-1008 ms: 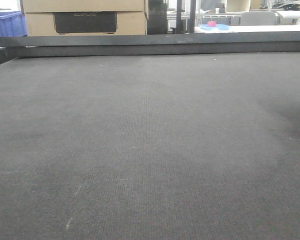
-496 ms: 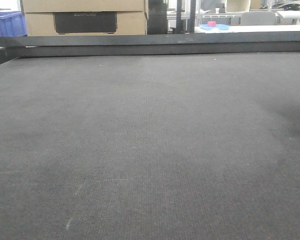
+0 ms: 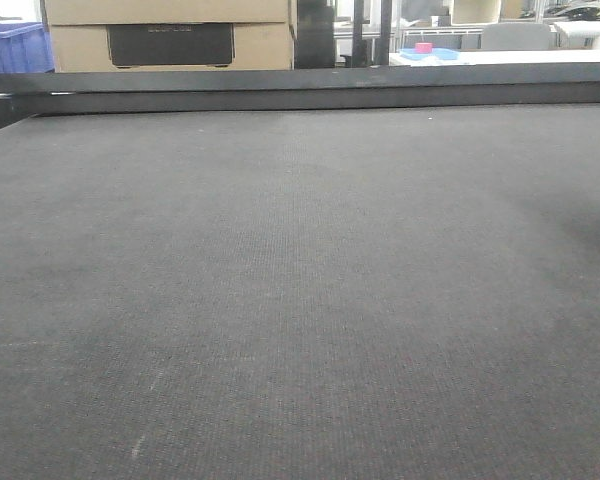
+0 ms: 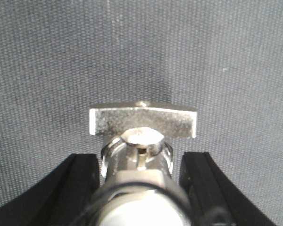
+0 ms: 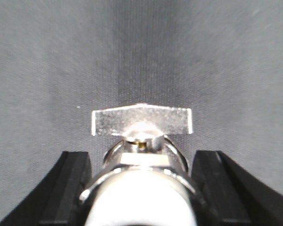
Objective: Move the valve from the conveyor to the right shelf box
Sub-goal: 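Lift both held valves up off the conveyor belt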
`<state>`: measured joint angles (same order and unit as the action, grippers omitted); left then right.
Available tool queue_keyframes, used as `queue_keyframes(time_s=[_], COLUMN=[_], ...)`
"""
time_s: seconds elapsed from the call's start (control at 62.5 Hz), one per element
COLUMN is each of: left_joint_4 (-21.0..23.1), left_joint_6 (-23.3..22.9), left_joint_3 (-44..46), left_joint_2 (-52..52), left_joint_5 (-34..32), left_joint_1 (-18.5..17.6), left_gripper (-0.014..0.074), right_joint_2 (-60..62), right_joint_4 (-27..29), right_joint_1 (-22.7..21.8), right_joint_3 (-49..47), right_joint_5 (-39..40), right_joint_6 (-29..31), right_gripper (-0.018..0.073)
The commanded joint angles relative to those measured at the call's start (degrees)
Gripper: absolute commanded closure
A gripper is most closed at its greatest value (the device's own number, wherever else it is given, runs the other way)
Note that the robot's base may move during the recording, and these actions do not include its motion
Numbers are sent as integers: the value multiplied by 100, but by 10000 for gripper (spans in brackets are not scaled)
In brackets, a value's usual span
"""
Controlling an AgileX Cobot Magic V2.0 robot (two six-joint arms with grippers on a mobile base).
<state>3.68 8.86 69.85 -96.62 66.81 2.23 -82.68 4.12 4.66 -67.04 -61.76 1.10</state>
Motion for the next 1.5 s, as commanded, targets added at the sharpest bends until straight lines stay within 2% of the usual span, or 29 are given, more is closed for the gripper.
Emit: queue_keyframes(time_s=[0.0,0.128,0.224,0.304,0.416,0.512,0.784,0.896,1.28,1.488], left_joint_4=[128,197,473,893,1778,2169,2171,2171,2171,1878], left_joint_6=[-48,-37,125,417,1047,1259,1259,1259,1140,1140], left_joint_3=[3,3,3,3,3,3,-23,-222,-2012,-2524], left_joint_2=[261,673,1033,1309,1691,1940,2556,2879,4664,5431], left_joint_5=[82,-150,-518,-820,-1267,-1544,-2240,-2575,-4321,-4471], left_joint_1=[-30,-30,-30,-30,-30,-30,-30,-30,-30,-30], left_gripper=[708,708,708,708,708,708,708,708,708,708], right_joint_2=[394,763,978,1096,1272,1478,2380,2812,3892,4230], right_joint_4=[-30,-30,-30,-30,-30,-30,-30,-30,-30,-30], right_joint_1=[-23,-23,-23,-23,-23,-23,-23,-23,-23,-23], right_joint_3=[-45,-34,-17,-17,39,306,1467,1630,1868,1981], right_joint_5=[67,328,631,755,999,1439,2470,2676,3126,3123], right_joint_6=[-14,-14,-14,-14,-14,-14,-14,-14,-14,-14], right_gripper=[721,721,721,721,721,721,721,721,721,721])
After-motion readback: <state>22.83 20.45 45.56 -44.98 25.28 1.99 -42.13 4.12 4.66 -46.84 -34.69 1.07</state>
